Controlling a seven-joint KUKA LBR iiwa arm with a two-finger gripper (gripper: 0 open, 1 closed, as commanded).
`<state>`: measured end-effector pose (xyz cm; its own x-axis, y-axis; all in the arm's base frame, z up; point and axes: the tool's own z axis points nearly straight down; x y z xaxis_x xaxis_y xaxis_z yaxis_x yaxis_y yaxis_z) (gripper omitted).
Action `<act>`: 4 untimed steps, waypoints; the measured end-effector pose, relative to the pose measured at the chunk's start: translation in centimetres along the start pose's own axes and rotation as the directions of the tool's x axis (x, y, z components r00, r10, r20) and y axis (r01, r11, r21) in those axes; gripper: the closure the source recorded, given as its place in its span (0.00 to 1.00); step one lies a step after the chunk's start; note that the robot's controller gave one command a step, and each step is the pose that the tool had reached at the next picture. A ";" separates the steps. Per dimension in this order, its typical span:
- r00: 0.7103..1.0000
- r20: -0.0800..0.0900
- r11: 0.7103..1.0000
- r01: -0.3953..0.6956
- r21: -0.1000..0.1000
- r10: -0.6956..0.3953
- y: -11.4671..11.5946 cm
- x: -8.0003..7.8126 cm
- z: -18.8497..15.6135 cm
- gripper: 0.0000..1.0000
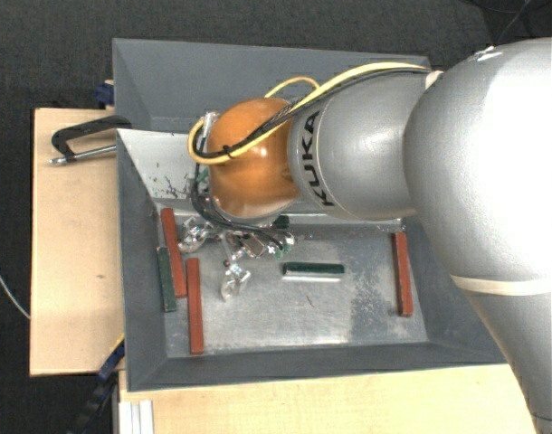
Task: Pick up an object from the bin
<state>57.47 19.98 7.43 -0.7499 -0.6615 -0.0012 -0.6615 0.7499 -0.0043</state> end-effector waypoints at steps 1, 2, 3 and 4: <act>0.866 0.006 0.866 0.500 0.004 -0.500 0.4 -2.4 -0.3 1.00; 0.867 -0.012 0.867 0.498 -0.001 -0.498 0.0 -1.9 0.0 0.00; 0.867 -0.011 0.867 0.498 -0.001 -0.498 0.0 -1.9 0.0 0.00; 0.563 0.009 0.563 0.826 0.013 -0.826 2.5 -1.7 -0.5 1.00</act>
Offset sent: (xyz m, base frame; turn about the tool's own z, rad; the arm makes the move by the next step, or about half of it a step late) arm 0.0000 0.0000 0.0000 0.0000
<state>57.07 23.01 7.96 0.1240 -0.9923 -0.0061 -0.9922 -0.1239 -0.0168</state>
